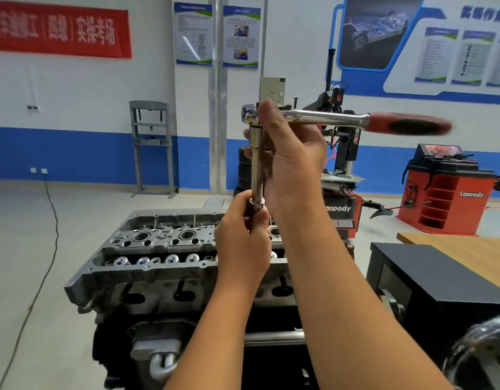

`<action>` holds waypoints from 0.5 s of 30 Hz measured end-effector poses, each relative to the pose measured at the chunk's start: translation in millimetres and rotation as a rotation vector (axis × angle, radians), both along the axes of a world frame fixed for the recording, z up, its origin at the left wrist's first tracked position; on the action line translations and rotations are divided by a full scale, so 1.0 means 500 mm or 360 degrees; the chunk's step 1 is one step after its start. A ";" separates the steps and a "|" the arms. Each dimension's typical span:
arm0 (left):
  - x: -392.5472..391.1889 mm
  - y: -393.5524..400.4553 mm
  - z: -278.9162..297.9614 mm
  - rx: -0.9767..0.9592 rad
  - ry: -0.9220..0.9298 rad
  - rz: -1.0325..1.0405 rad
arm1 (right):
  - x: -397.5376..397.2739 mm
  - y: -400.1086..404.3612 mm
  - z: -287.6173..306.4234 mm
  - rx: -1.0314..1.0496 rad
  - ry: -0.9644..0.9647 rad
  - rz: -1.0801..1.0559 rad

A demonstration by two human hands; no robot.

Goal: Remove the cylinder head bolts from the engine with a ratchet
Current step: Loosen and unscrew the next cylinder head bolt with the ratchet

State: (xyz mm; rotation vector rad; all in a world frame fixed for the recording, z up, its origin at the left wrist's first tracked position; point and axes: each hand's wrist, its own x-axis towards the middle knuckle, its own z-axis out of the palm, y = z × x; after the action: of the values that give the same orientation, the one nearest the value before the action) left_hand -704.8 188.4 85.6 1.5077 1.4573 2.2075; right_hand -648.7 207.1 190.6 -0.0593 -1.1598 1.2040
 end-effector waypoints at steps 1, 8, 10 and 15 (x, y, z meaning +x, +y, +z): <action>0.002 -0.001 -0.003 0.0019 0.0023 0.0036 | 0.001 -0.003 0.002 0.0042 0.0006 -0.0031; -0.028 -0.013 -0.002 -0.0151 0.0098 -0.0358 | 0.008 -0.013 0.019 0.0260 -0.0147 0.0049; -0.033 -0.017 0.000 -0.0169 0.0101 -0.0406 | 0.010 -0.014 0.022 0.0169 -0.0184 0.0249; -0.020 -0.007 0.000 -0.0087 0.0033 -0.0275 | 0.012 -0.009 0.023 0.0057 -0.0069 0.0256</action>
State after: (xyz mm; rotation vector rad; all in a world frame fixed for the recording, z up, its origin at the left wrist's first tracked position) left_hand -714.8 184.9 85.4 1.5787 1.3265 2.0428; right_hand -642.7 202.7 202.2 0.0358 -1.2418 1.3286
